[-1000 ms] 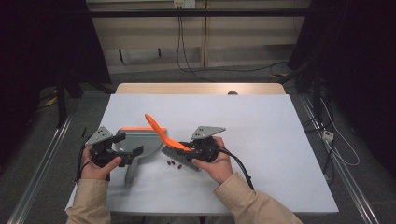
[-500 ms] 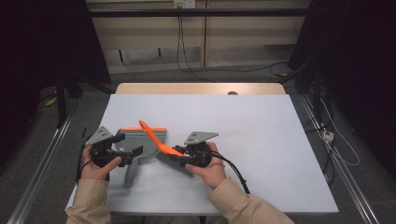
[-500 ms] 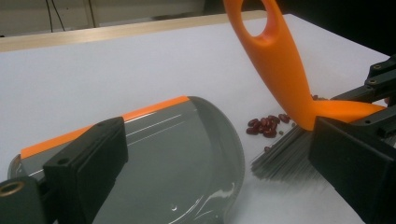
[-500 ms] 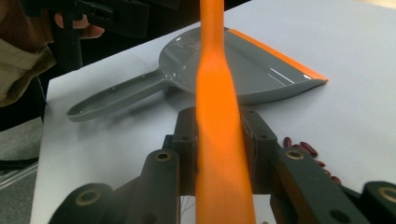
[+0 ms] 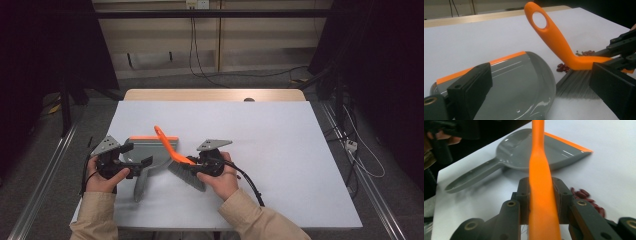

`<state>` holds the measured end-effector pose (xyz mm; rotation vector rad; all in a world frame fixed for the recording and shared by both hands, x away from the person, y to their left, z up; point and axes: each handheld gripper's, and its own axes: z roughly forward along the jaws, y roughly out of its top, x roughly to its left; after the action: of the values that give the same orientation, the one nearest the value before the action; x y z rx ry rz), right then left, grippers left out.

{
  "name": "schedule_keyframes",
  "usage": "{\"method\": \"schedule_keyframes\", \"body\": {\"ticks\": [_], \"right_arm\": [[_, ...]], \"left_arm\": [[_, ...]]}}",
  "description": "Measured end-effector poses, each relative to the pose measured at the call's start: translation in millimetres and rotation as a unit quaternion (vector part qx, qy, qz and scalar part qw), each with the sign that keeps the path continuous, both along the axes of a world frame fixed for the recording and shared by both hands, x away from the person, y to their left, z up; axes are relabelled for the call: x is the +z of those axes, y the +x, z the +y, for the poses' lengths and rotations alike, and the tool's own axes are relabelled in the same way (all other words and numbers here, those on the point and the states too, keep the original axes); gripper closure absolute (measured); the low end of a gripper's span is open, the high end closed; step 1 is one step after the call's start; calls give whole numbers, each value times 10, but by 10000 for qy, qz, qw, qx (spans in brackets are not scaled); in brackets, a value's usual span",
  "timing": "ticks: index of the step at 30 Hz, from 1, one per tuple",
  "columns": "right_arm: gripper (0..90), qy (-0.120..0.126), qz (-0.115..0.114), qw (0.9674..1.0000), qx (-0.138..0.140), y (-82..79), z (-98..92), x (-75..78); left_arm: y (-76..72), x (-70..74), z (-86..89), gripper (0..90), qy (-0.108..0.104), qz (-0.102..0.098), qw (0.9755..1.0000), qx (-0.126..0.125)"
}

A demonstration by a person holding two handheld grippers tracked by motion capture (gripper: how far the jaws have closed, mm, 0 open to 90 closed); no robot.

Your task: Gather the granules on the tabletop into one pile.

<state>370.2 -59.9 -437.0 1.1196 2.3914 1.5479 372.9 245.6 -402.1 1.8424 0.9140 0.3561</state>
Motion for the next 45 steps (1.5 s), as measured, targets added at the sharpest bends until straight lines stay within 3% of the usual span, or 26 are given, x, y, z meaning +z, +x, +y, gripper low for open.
{"method": "schedule_keyframes", "body": {"ticks": [13,20,30,37,42,45], "right_arm": [[710,12,277,9985,-462,49,-314,-10],[710,-122,242,9980,-578,56,-446,12],[711,-120,231,9971,-718,54,-606,25],[713,161,204,9971,-722,79,-568,118],[713,202,84,9975,-676,163,-391,196],[713,197,151,9973,-688,231,-265,164]], "left_arm": [[0,-2,-7,46,10,-4,10000,2],[-2,-1,-8,46,16,-1,10000,0],[1,-8,-26,46,19,2,10000,-8],[5,-5,-21,46,-4,2,10000,-2],[4,0,-8,46,-46,-1,10000,8],[8,2,8,46,-47,-8,10000,19]]}}
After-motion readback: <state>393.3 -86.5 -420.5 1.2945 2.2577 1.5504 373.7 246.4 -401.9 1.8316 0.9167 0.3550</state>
